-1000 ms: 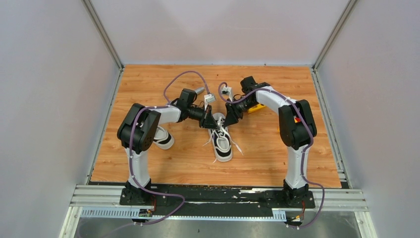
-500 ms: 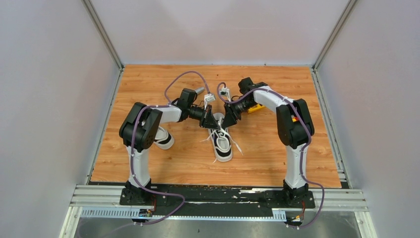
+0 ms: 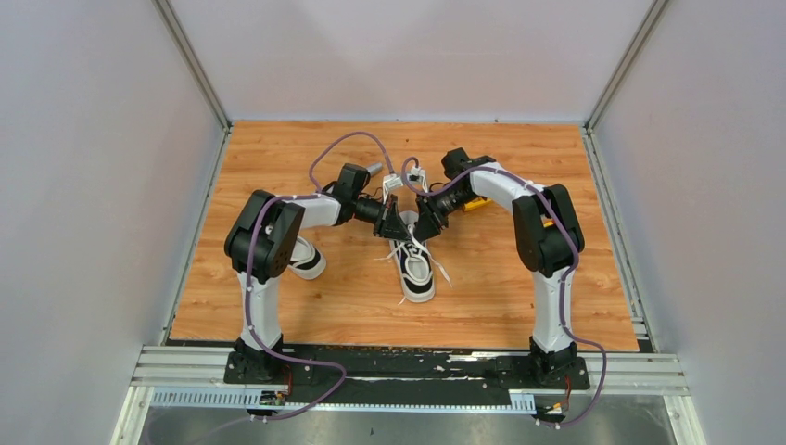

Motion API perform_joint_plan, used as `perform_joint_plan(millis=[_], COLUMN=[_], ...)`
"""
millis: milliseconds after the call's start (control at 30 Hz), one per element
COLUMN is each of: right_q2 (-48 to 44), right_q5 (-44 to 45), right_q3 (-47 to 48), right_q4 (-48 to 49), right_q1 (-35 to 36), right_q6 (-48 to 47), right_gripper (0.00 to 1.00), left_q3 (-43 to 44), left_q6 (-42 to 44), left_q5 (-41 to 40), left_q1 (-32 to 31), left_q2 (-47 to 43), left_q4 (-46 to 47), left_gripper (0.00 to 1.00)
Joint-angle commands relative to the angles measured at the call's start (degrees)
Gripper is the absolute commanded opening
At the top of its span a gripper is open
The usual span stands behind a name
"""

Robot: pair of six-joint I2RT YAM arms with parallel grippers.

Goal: Tie the shoes
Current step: Cross the shoelace with the shoelace.

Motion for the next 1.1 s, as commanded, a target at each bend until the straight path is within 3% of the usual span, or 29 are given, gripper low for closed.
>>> perform_joint_plan(millis=[0,133,500,833,1067], right_q2=[0.46,0.73,0.67,-3.84,-9.3], right_q5=[-2.94,-3.75,-1.14,5.0,8.78], right_q3=[1.71,2.04,1.32,-2.33,-5.67], right_q4=[2.83,3.47,6.77,9.85,9.86], right_q1=[0.28,0.33,1.64,0.36,-0.23], right_q6=[-0.05,0.41,3.02,5.6,6.82], right_gripper=[0.28,0.3,0.28,0.0,0.0], left_q3=[4.21,5.53,5.61,4.83,4.74], left_q6=[13.26,18.24,15.48,13.62,8.0], left_q5=[-0.96,-1.32,-0.39,-5.34,-10.79], left_q1=[-0.04,-0.04,-0.04,-0.04,-0.4], left_q2=[-0.61,-0.61,-0.48,-1.33,-0.47], left_q4=[-15.86,-21.71,-18.59,-17.97,-13.25], left_gripper=[0.0,0.0,0.0,0.0,0.0])
